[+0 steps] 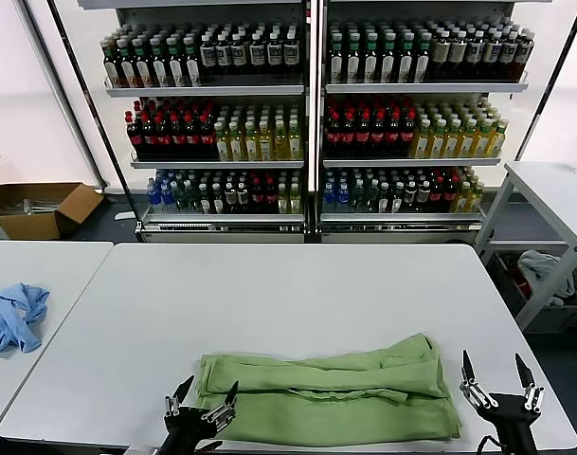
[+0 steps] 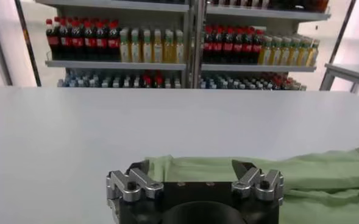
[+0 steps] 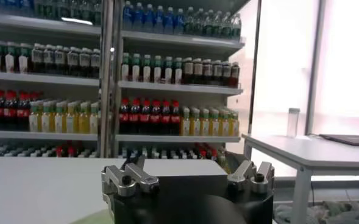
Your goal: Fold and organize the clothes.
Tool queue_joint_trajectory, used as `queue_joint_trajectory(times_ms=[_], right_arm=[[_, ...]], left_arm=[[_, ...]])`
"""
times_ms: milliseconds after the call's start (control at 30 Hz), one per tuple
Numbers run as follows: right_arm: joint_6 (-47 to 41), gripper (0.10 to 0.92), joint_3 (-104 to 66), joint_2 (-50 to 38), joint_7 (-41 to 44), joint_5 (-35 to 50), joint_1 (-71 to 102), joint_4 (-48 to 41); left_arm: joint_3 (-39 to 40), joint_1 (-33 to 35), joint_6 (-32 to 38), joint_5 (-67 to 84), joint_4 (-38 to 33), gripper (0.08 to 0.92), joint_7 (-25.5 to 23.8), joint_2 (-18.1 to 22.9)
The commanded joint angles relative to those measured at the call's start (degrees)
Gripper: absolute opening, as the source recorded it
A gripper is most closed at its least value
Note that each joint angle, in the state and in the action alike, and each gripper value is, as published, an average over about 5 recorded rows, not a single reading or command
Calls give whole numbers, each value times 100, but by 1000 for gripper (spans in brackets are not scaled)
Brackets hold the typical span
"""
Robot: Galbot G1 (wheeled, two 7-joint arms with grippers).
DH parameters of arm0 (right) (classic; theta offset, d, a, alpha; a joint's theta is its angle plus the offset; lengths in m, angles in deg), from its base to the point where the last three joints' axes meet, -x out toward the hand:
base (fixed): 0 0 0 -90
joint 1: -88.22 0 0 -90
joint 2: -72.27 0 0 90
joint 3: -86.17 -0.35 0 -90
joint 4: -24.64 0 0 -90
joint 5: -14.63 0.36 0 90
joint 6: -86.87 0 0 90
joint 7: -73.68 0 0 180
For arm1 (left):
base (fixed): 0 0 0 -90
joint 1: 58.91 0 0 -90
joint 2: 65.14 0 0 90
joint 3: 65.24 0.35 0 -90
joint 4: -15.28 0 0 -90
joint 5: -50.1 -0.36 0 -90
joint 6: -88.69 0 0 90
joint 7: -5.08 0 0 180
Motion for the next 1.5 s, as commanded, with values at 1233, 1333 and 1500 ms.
queue_joint_trajectory(times_ms=[1233,1333,1500], right_arm=[[240,823,-111,65,-121,111,-83,-68],[221,823,-107,67,-140,111,-99,-59],[195,823,-128,51,-156,111,-143,-39]], left_arm=[[385,-512,759,233,1375,276,157,1058],[359,-525,738,257,1265,189,185,1048],[74,-598,638,449,991,98,319,927]])
